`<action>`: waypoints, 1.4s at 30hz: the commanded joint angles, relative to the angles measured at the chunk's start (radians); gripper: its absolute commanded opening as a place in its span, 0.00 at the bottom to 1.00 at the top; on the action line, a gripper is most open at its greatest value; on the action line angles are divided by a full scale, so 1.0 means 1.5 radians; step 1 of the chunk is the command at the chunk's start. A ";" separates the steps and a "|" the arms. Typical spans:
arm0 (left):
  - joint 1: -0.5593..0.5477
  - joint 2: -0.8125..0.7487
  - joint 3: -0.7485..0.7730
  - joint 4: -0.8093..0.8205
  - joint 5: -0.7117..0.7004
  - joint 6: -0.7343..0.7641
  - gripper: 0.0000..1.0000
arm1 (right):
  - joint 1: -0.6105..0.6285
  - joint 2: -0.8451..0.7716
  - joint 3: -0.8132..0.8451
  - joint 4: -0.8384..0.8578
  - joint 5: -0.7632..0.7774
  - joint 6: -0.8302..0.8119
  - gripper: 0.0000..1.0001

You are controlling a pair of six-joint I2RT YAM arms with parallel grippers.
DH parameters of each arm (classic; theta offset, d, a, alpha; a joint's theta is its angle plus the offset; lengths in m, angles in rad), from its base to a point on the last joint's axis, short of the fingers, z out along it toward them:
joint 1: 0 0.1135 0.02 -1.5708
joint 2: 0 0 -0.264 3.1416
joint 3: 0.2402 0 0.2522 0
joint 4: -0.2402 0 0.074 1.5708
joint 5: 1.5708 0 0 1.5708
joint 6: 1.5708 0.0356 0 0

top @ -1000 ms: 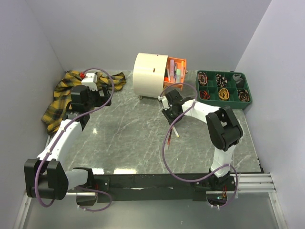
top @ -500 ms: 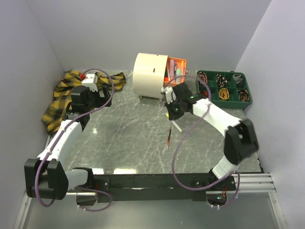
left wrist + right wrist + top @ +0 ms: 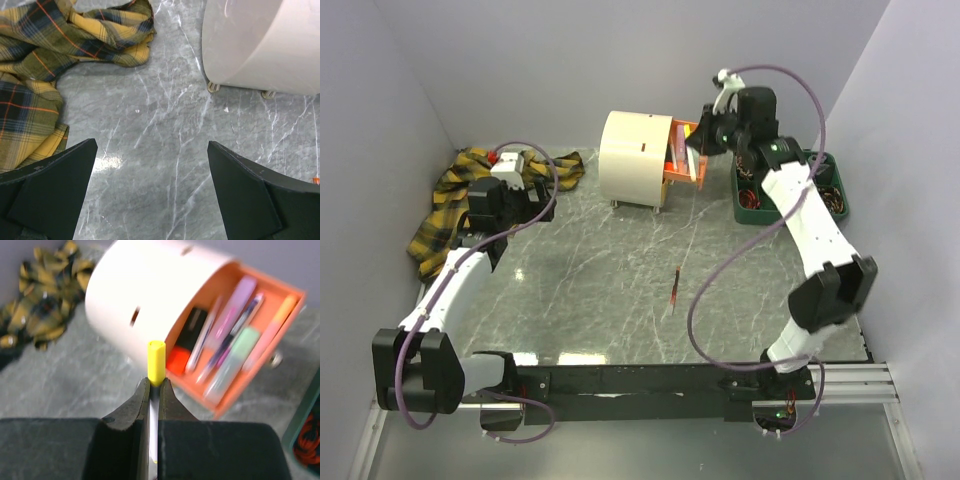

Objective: Sort the stationery into containers
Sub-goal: Place the pen in the drawer, then pick up the pen from the center of the board.

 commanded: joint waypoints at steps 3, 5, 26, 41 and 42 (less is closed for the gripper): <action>0.002 -0.013 0.035 0.003 0.009 0.022 0.99 | -0.023 0.145 0.174 0.035 0.018 0.041 0.00; 0.002 -0.015 0.032 -0.001 0.012 0.023 0.99 | -0.024 0.173 0.208 0.041 0.029 0.042 0.00; 0.006 0.015 0.043 0.013 0.025 0.014 0.99 | -0.023 0.172 0.223 0.045 0.069 0.078 0.47; 0.005 -0.043 -0.017 0.018 0.029 0.003 0.99 | 0.148 -0.142 -0.272 -0.215 -0.217 -0.573 0.43; 0.005 -0.044 -0.020 0.018 0.030 0.002 1.00 | 0.172 -0.150 -0.290 -0.259 -0.207 -0.697 0.44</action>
